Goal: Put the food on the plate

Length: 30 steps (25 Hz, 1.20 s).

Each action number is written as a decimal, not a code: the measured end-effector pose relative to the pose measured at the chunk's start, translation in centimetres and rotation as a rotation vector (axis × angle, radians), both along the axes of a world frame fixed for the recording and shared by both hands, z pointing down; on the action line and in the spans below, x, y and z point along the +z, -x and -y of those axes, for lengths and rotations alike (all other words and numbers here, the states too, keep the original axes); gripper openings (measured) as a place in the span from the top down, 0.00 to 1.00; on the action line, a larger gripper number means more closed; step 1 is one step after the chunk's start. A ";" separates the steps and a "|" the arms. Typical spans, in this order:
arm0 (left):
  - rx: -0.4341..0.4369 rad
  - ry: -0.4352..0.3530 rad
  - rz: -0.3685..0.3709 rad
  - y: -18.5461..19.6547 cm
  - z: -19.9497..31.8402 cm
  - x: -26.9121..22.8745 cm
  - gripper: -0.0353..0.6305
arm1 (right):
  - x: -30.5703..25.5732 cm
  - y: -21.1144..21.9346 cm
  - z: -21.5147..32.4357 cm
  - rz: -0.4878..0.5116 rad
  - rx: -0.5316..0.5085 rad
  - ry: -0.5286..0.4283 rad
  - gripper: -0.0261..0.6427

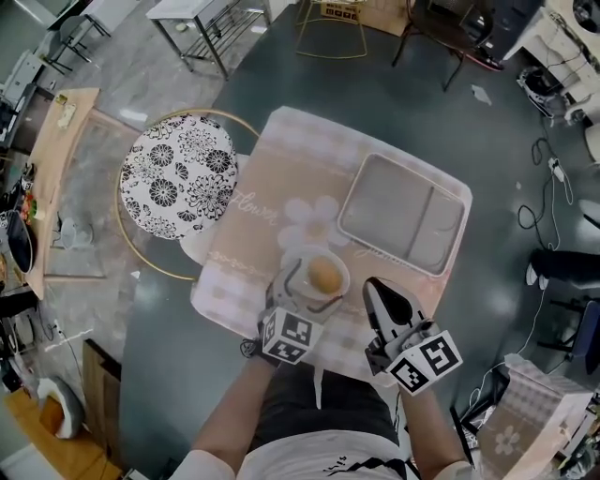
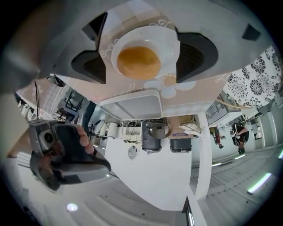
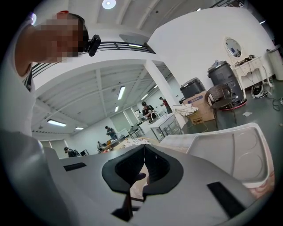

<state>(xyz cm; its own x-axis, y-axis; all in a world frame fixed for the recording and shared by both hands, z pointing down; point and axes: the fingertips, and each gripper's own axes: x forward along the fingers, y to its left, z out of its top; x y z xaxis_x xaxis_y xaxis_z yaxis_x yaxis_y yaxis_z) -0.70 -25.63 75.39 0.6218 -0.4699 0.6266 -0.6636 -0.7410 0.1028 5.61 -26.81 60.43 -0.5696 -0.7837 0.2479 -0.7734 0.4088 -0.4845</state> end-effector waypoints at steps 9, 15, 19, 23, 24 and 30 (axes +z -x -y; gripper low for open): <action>-0.026 -0.001 -0.132 -1.1 -1.7 -7.6 0.24 | -5.1 0.0 -1.0 -0.006 -0.019 -0.018 0.94; -0.081 -0.045 -0.221 -0.7 -2.7 -14.3 0.40 | -7.8 0.2 -2.3 0.007 -0.039 -0.016 0.94; -0.192 -0.080 -0.283 0.6 -2.6 -17.7 0.77 | -10.0 0.0 -2.9 0.010 -0.048 -0.035 0.94; -0.229 -0.090 -0.345 0.1 -3.3 -21.6 0.92 | -12.6 -0.2 -3.4 0.000 -0.058 -0.057 0.94; -0.228 -0.092 -0.359 -0.3 -3.6 -22.6 0.93 | -13.1 -0.3 -3.6 0.000 -0.060 -0.065 0.94; -0.198 -0.133 -0.409 -2.6 -4.6 -27.9 0.94 | -16.3 -0.9 -4.1 -0.004 -0.080 -0.126 0.94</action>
<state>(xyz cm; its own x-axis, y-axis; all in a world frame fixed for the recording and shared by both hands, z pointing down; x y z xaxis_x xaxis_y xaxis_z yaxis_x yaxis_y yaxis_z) 1.93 -21.07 47.44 0.6951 -0.6640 0.2756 -0.7185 -0.6283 0.2983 6.53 -22.74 44.11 -0.6307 -0.7609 0.1528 -0.7375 0.5264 -0.4229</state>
